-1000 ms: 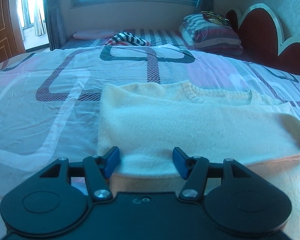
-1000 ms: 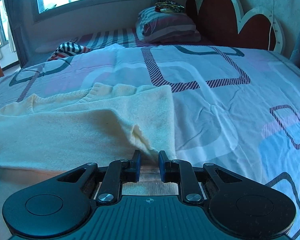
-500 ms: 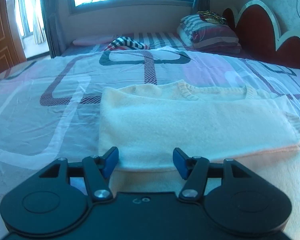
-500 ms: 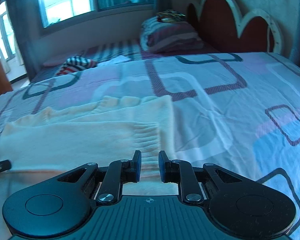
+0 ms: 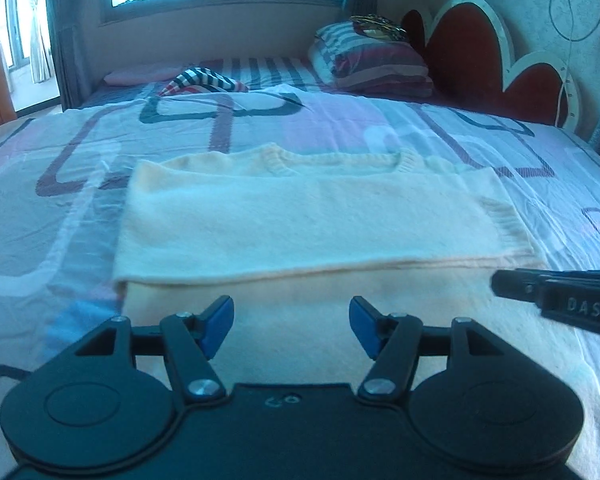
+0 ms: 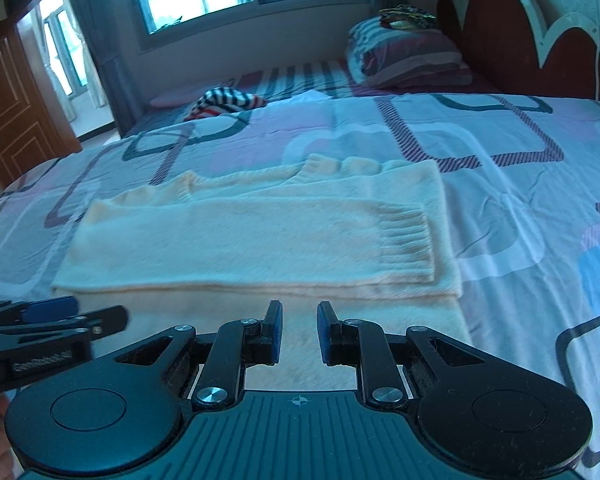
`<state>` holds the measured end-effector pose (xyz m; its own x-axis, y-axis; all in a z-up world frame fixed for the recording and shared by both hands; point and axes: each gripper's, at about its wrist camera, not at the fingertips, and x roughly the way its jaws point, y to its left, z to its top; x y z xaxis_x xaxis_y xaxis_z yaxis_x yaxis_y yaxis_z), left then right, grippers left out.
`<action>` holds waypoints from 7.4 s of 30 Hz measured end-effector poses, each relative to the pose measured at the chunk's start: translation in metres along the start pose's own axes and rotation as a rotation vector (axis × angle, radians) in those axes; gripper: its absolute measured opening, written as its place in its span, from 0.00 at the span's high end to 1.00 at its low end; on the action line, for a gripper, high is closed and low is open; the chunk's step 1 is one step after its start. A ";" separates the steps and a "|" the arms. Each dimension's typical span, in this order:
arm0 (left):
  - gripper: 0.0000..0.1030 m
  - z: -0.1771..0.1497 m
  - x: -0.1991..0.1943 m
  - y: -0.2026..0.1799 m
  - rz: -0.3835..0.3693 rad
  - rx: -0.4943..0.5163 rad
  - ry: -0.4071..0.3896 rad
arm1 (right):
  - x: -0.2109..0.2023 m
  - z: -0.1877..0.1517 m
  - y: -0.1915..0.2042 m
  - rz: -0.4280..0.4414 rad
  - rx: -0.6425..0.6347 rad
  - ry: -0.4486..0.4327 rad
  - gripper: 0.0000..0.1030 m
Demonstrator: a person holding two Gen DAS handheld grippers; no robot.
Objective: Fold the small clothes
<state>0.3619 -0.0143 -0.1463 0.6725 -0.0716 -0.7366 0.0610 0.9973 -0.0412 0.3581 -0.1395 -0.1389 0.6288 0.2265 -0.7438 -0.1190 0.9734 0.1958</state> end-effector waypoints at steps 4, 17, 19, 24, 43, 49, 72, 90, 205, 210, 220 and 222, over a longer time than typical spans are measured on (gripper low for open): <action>0.38 -0.012 0.003 -0.007 0.012 0.018 0.027 | 0.003 -0.012 0.008 0.022 -0.018 0.038 0.82; 0.30 -0.039 -0.009 0.010 0.098 -0.019 0.054 | -0.019 -0.048 -0.037 -0.085 -0.037 0.077 0.82; 0.31 -0.040 -0.014 0.007 0.108 -0.026 0.057 | -0.024 -0.049 -0.041 -0.086 -0.035 0.076 0.82; 0.32 -0.045 -0.034 -0.006 0.097 -0.025 0.048 | -0.042 -0.051 -0.043 -0.038 -0.025 0.060 0.82; 0.29 -0.109 -0.080 -0.031 0.097 0.000 0.111 | -0.074 -0.113 0.028 0.204 -0.200 0.135 0.82; 0.25 -0.123 -0.092 -0.020 0.093 0.005 0.112 | -0.088 -0.136 0.022 0.108 -0.247 0.109 0.82; 0.26 -0.182 -0.172 0.003 -0.036 0.048 0.091 | -0.160 -0.189 0.070 0.040 -0.119 0.112 0.82; 0.23 -0.211 -0.187 0.026 -0.006 0.022 0.114 | -0.191 -0.223 0.030 -0.105 -0.027 0.113 0.81; 0.45 0.088 0.080 0.115 -0.059 -0.216 -0.028 | 0.077 0.118 -0.120 -0.004 0.164 -0.041 0.42; 0.59 0.090 0.094 0.105 -0.085 -0.169 -0.015 | 0.092 0.113 -0.113 0.003 0.094 -0.023 0.59; 0.95 0.088 0.096 0.105 -0.132 -0.146 -0.032 | 0.111 0.112 -0.105 0.060 -0.009 0.043 0.80; 0.96 0.088 0.093 0.105 -0.130 -0.148 -0.052 | 0.112 0.113 -0.106 0.066 -0.008 0.042 0.90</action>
<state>0.4962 0.0825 -0.1600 0.7036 -0.1971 -0.6827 0.0431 0.9708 -0.2358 0.5281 -0.2210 -0.1712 0.5869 0.2911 -0.7555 -0.1649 0.9565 0.2405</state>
